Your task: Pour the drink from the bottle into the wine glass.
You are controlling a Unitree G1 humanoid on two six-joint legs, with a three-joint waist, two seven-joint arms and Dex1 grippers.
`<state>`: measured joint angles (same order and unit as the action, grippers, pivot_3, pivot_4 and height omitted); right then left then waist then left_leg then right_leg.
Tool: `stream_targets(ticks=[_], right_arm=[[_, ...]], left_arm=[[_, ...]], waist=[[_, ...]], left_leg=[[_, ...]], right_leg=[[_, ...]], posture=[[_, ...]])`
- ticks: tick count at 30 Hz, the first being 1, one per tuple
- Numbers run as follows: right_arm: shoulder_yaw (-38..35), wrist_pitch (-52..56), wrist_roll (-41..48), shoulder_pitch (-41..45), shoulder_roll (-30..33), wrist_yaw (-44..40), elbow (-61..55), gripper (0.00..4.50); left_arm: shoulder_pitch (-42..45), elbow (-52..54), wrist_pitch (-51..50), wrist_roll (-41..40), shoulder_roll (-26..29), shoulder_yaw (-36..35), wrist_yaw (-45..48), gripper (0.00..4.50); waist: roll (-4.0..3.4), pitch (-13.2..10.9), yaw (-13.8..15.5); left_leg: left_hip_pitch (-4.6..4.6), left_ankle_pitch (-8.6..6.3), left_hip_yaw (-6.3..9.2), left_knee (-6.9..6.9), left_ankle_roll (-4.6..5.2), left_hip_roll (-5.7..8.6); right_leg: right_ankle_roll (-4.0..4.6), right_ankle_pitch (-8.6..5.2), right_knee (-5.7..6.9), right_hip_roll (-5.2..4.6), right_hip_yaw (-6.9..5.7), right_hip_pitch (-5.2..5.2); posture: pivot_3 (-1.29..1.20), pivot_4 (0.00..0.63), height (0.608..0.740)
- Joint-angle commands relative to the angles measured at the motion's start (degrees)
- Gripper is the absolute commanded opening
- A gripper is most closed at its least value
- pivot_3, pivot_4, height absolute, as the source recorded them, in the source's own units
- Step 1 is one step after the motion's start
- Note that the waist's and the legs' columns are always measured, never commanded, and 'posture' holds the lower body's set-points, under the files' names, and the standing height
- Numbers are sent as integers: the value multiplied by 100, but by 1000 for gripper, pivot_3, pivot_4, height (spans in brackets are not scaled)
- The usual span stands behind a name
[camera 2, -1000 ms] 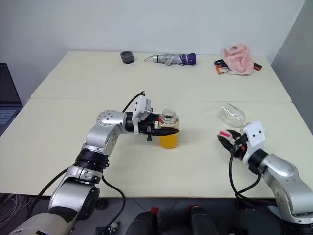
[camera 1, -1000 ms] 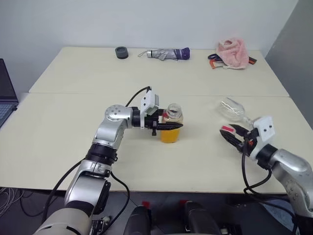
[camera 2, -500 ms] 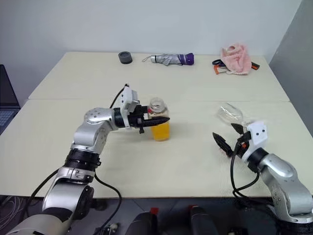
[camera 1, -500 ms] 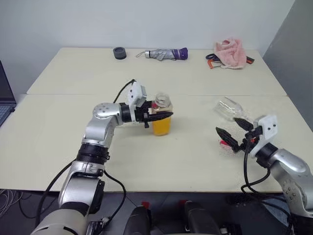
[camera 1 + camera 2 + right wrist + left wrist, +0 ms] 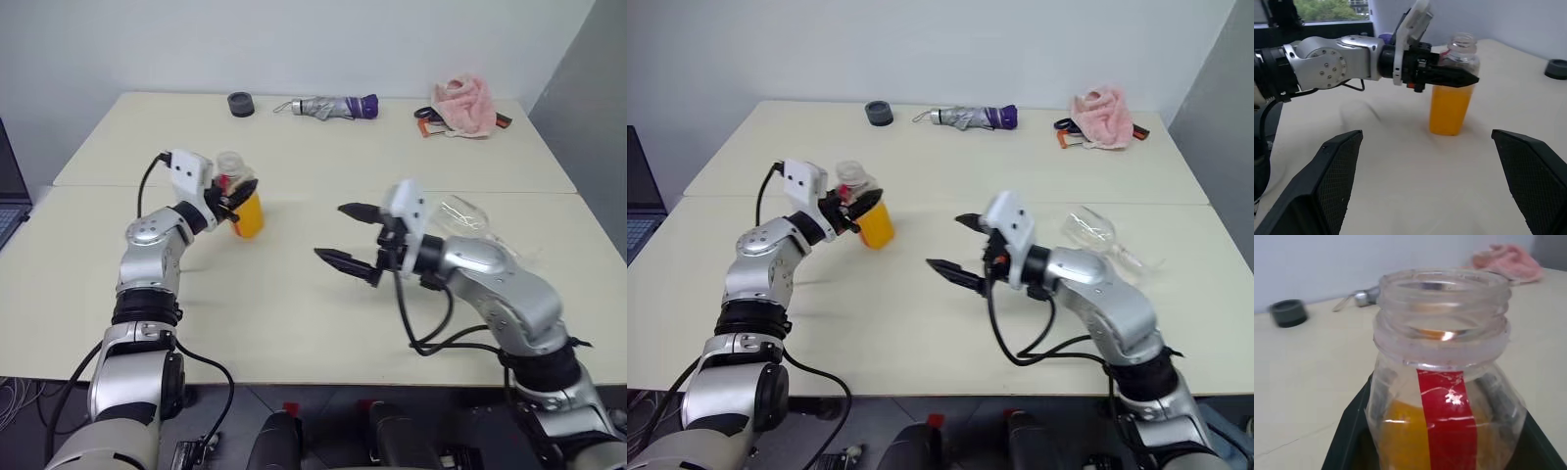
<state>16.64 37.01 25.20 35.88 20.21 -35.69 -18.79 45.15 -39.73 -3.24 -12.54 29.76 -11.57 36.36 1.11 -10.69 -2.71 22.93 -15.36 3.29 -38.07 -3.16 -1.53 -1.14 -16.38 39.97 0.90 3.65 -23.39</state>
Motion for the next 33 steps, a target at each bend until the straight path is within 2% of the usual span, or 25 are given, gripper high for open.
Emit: stream_targets(ticks=[1, 12, 14, 17, 18, 21, 28, 33], right_arm=[[97, -227, -378, 394, -234, 105, 359, 4500], [98, -370, -1020, 691, -654, 218, 890, 4500], [82, -352, -1047, 676, -682, 207, 876, 4500], [64, -315, -1082, 649, -700, 192, 841, 4500], [61, -298, -1088, 630, -696, 192, 816, 4500], [30, -234, -1087, 534, -644, 199, 707, 4500], [-15, -69, -1134, 89, -283, 228, 142, 4500], [106, -188, -1419, -370, 57, 286, -275, 4500]], left_arm=[[152, -137, 185, 118, 221, -188, -442, 1765], [231, -829, 356, 108, 189, -309, -882, 1764], [191, -850, 387, 70, 127, -314, -894, 2487], [124, -780, 409, 12, 35, -317, -891, 3297], [86, -730, 447, 39, 16, -288, -898, 3752], [-49, -564, 567, 152, -21, -214, -1013, 4478], [-674, 132, 705, 257, -150, -263, -1481, 4478], [-1415, 1056, 846, 287, -253, -363, -1838, 4478]], waist=[[1, 1, 0], [4, 3, -12], [4, 3, -17], [4, 3, -18], [4, 3, -18], [4, 3, -16], [4, 4, 0], [5, 4, -3]], left_leg=[[0, 0, 0, 0, 0, 0], [-7, 0, -1, 0, -1, 1], [-8, 1, -1, -1, -1, 1], [-9, 1, -1, -1, -1, 1], [-6, 1, 1, -1, -2, 0], [-1, 1, 2, 0, -1, 0], [1, 1, 0, 3, -1, -2], [0, 0, 0, 4, -1, -6]], right_leg=[[0, 0, 0, -2, 0, 0], [1, 1, 9, -6, -2, -1], [1, 1, 11, -6, -2, -1], [2, 1, 13, -6, -2, -1], [2, 1, 12, -6, -5, -1], [2, 1, 10, -7, -5, -3], [2, 1, 7, -20, -2, -4], [2, 1, 5, -26, 1, -4]], posture=[[0, 150, 740], [0, 150, 740], [0, 150, 740], [0, 150, 740], [0, 150, 740], [0, 150, 740], [0, 150, 740], [0, 150, 740]])
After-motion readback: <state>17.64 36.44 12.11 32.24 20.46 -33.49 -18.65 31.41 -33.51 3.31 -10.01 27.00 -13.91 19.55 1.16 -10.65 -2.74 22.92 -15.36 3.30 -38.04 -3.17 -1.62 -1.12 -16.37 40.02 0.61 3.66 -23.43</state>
